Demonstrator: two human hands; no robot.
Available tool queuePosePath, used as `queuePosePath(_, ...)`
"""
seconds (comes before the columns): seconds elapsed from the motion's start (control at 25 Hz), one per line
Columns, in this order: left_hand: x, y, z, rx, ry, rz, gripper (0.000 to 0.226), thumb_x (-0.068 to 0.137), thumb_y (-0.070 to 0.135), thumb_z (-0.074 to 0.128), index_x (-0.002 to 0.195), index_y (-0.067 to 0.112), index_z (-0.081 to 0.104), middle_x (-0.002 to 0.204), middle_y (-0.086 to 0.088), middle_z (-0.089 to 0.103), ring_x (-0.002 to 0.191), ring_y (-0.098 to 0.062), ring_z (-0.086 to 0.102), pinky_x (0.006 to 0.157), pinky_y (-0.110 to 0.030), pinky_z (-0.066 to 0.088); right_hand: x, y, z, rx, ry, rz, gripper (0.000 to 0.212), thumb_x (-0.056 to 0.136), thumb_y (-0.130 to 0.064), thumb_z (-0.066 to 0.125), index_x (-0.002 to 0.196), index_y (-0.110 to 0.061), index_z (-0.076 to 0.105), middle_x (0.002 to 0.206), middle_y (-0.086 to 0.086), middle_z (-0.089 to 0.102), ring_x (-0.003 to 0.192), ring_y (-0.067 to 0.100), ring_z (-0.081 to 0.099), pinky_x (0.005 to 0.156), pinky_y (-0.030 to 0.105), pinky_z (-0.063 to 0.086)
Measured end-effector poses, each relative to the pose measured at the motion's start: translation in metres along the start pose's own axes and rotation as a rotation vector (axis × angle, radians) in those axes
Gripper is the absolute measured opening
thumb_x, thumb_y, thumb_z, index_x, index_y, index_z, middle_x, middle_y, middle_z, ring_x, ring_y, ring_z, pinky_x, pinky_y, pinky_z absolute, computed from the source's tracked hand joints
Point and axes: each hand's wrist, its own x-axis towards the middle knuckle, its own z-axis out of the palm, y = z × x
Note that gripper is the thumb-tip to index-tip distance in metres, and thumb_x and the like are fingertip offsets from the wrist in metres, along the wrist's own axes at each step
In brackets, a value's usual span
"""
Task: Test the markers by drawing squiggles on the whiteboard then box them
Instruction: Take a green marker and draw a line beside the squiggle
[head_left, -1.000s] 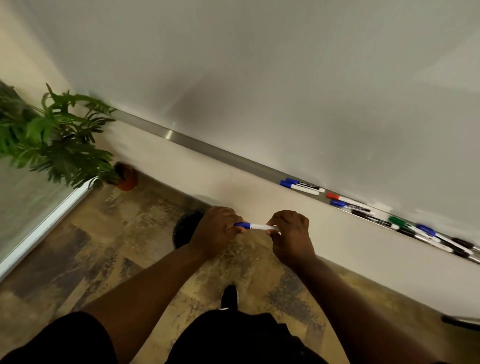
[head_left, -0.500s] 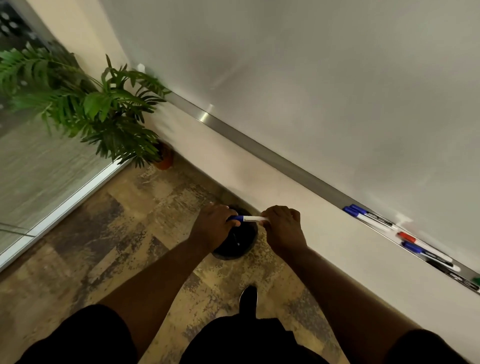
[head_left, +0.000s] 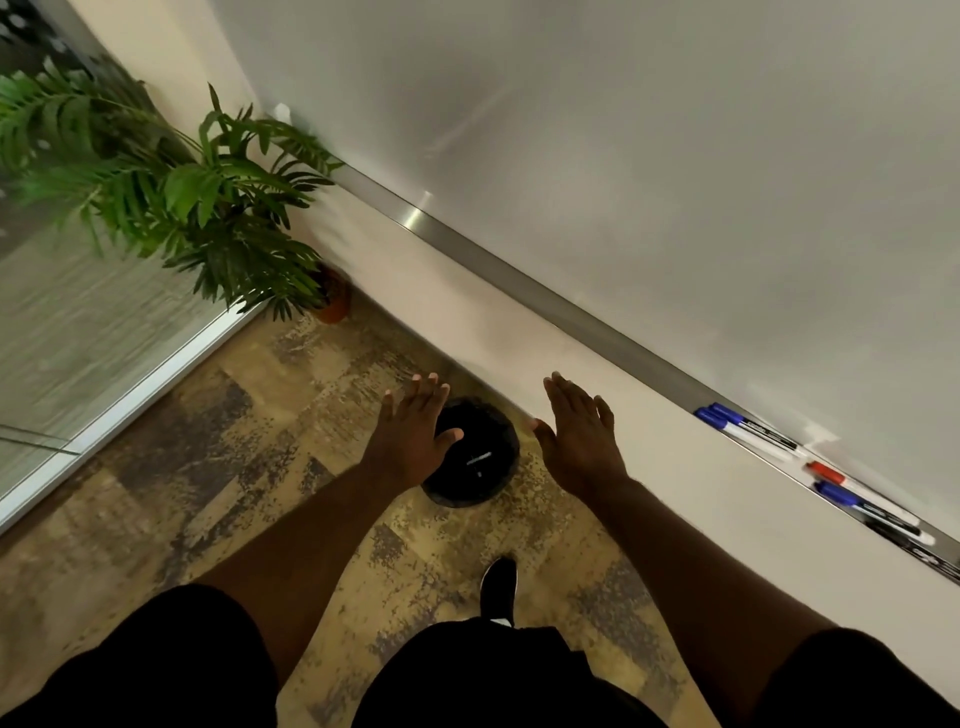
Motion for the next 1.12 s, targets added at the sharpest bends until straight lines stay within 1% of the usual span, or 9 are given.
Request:
queuePosePath(0.16,-0.002,0.026,0.003,0.040,-0.014,0.041,0.080,0.097,0.065,0.025,0.157,0.018,0.003,0.165,-0.004,-0.005,0.151,-0.022,-0.011,0.120,-0.054,-0.002,-0.024,0.022,-0.001,0.010,0.007,0.063,0.065,0.104,-0.056,0.028,0.158,-0.023,0.014,0.167,-0.001,0.010,0.153,0.017,0.006,0.124,0.048,0.004)
queuePosePath(0.28,-0.006,0.051,0.006,0.065,-0.010,0.084,0.096,0.082,0.077,0.004,0.157,0.018,0.006,0.165,-0.005,-0.003,0.151,-0.024,-0.009,0.120,-0.054,0.000,-0.050,0.039,-0.007,0.007,0.025,0.090,0.065,0.104,-0.055,0.030,0.158,-0.023,0.014,0.167,0.000,0.010,0.154,0.017,0.006,0.124,0.049,0.003)
queuePosePath(0.4,-0.016,0.087,0.011,0.081,-0.009,0.149,0.103,0.077,0.082,-0.006,0.157,0.018,0.006,0.165,-0.005,-0.004,0.151,-0.024,-0.010,0.121,-0.054,-0.001,-0.081,0.059,-0.019,0.004,0.054,0.110,0.067,0.103,-0.055,0.032,0.159,-0.023,0.013,0.167,-0.001,0.008,0.154,0.017,0.004,0.124,0.048,0.002)
queuePosePath(0.56,-0.041,0.153,0.017,0.095,0.001,0.214,0.093,0.082,0.075,0.004,0.157,0.019,0.006,0.165,-0.004,-0.004,0.151,-0.023,-0.009,0.120,-0.053,-0.003,-0.134,0.093,-0.036,0.016,0.083,0.124,0.071,0.102,-0.060,0.030,0.159,-0.023,0.010,0.168,-0.001,0.003,0.154,0.015,0.000,0.123,0.047,-0.003)
queuePosePath(0.68,-0.067,0.211,0.030,0.088,0.022,0.273,0.103,0.076,0.083,-0.005,0.157,0.021,0.005,0.164,-0.002,-0.007,0.151,-0.020,-0.012,0.120,-0.054,-0.004,-0.186,0.126,-0.053,0.023,0.105,0.139,0.076,0.099,-0.065,0.026,0.160,-0.023,0.004,0.167,-0.003,-0.004,0.153,0.014,-0.007,0.123,0.047,-0.006)
queuePosePath(0.72,-0.075,0.233,0.036,0.094,0.022,0.290,0.103,0.076,0.084,-0.005,0.157,0.021,0.005,0.164,-0.002,-0.007,0.150,-0.020,-0.013,0.120,-0.054,-0.004,-0.205,0.138,-0.059,0.013,0.122,0.146,0.078,0.099,-0.066,0.023,0.160,-0.024,0.001,0.167,-0.003,-0.008,0.153,0.014,-0.009,0.123,0.048,-0.007)
queuePosePath(0.88,-0.109,0.318,0.065,0.162,0.001,0.332,0.079,0.096,0.068,0.022,0.157,0.023,0.000,0.164,-0.001,-0.010,0.150,-0.020,-0.014,0.120,-0.054,-0.004,-0.282,0.189,-0.075,-0.015,0.179,0.197,0.080,0.097,-0.070,0.018,0.160,-0.025,-0.003,0.166,-0.004,-0.012,0.153,0.015,-0.012,0.123,0.051,-0.005)
queuePosePath(1.0,-0.134,0.384,0.086,0.182,-0.003,0.401,0.075,0.098,0.064,0.025,0.157,0.026,-0.003,0.163,0.003,-0.014,0.149,-0.017,-0.018,0.120,-0.052,-0.007,-0.344,0.228,-0.088,-0.020,0.220,0.277,0.079,0.097,-0.070,0.018,0.159,-0.026,-0.004,0.166,-0.004,-0.013,0.153,0.016,-0.012,0.123,0.051,-0.006)
queuePosePath(1.12,-0.155,0.446,0.106,0.178,0.018,0.475,0.076,0.097,0.064,0.025,0.156,0.028,-0.006,0.162,0.006,-0.019,0.147,-0.013,-0.022,0.119,-0.046,-0.013,-0.408,0.264,-0.095,-0.042,0.249,0.352,0.079,0.096,-0.071,0.015,0.159,-0.028,-0.009,0.165,-0.004,-0.017,0.152,0.016,-0.016,0.122,0.052,-0.007)
